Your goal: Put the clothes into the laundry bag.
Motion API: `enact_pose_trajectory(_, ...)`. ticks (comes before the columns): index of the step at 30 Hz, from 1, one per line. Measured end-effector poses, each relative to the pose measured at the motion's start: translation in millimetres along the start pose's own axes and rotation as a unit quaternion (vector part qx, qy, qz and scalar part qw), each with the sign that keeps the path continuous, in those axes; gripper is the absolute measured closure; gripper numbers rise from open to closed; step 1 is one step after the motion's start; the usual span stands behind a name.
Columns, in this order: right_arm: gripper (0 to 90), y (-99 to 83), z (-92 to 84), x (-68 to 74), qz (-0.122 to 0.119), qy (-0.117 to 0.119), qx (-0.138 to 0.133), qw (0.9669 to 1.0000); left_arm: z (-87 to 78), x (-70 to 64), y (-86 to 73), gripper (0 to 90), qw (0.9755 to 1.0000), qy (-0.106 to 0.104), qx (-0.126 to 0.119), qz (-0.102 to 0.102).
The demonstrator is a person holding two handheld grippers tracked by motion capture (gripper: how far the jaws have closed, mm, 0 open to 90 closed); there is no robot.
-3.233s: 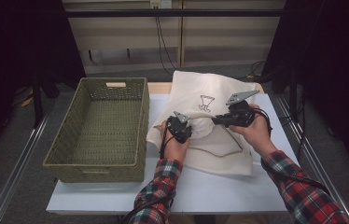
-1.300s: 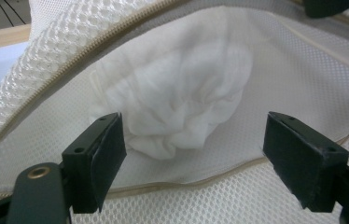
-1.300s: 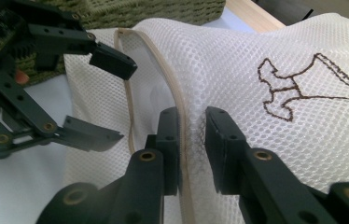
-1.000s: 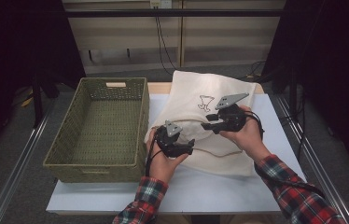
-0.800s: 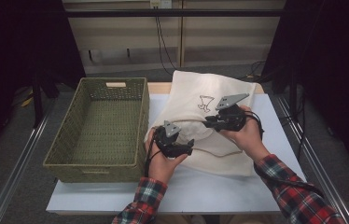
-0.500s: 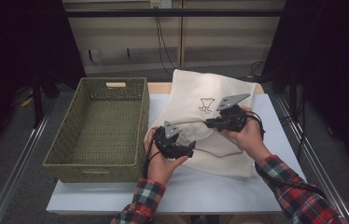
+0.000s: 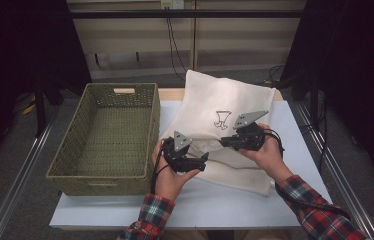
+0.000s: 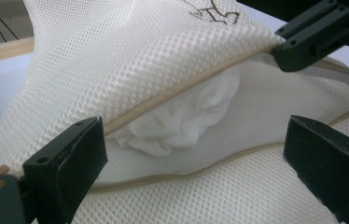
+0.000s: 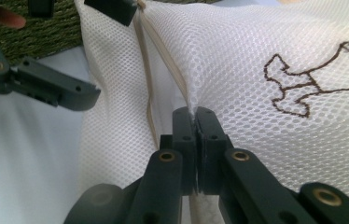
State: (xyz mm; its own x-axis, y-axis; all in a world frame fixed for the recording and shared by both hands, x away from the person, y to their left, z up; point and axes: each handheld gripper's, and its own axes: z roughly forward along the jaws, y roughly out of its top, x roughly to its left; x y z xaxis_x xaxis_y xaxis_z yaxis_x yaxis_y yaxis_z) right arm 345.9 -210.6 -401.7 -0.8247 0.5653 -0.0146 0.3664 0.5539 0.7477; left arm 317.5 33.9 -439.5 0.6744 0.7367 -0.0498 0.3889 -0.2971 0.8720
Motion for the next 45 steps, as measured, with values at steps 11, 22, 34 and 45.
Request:
enact_pose_trajectory(11, 88.3, -24.1, 2.4, 0.7, 0.014, 0.018, -0.019, 0.9996, 2.1, 0.0, -2.9, 6.0, 1.0000, -0.002, 0.000, 0.001)
enact_pose_trajectory(22, 88.5, -42.7, 24.6, 18.3, -0.024, 0.026, 0.029, 0.9989, -0.6, -1.4, -6.2, 6.1, 1.0000, 0.000, -0.003, -0.004)
enact_pose_trajectory(34, 88.8, -66.2, 36.1, 9.6, -0.001, 0.026, 0.042, 0.9988, -0.4, 0.9, -6.0, 6.6, 1.0000, 0.001, -0.006, -0.004)
enact_pose_trajectory(45, 87.6, -63.6, 39.9, 1.6, 0.007, 0.014, 0.036, 0.9992, -0.9, 2.7, -5.0, 6.8, 1.0000, 0.003, -0.006, -0.004)
